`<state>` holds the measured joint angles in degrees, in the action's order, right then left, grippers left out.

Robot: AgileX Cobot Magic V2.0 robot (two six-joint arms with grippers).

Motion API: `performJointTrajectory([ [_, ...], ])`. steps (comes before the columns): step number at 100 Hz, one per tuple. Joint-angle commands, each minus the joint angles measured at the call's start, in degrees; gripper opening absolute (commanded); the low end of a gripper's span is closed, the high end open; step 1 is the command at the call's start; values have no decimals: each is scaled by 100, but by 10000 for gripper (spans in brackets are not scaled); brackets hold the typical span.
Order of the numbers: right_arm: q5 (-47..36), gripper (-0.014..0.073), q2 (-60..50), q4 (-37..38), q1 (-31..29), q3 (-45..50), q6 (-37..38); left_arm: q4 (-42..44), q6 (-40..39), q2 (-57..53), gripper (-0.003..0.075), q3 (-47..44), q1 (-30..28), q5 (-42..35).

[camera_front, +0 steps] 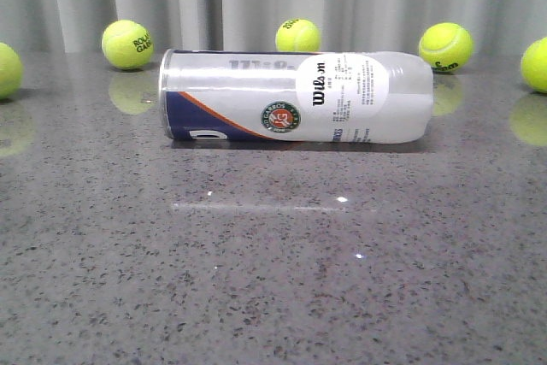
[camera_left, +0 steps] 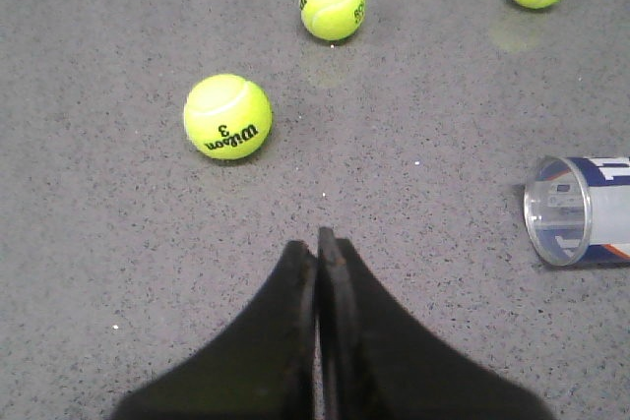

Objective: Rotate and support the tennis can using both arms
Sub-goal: 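Open the right gripper and withdraw it from the can, then grasp the can's open end with the left gripper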

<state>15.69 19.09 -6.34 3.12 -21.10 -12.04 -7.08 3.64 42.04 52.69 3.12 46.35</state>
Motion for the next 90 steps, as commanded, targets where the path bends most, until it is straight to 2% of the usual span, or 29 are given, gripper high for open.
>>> performJointTrajectory([
  [1, -479, -67, 25, -8, -42, -133, -12, -184, -50, 180, 43, 206, 56, -355],
  [6, -479, -67, 25, -8, -42, -133, -12, -242, -5, 242, 122, 206, 56, -355],
  [11, -479, -67, 25, -8, -42, -133, -12, -249, -5, 286, 236, 206, 56, -355],
  [23, -479, -67, 25, -8, -42, -133, -12, -230, -5, 353, 592, 206, 56, -355],
  [30, -479, -67, 25, -8, -42, -133, -12, -314, -5, 413, 706, 206, 56, -366],
  [36, -479, -67, 25, -8, -42, -133, -12, -544, -5, 482, 706, 206, 56, -388],
  [51, -479, -67, 25, -8, -42, -133, -12, -1637, 220, 947, 632, 206, 56, -288],
  [76, -479, -67, 25, -8, -42, -133, -12, -4512, 2565, 2158, 617, 206, 56, 147],
  [90, -479, -67, 25, -8, -42, -133, -12, -5499, 3506, 2894, 617, 270, 56, 603],
])
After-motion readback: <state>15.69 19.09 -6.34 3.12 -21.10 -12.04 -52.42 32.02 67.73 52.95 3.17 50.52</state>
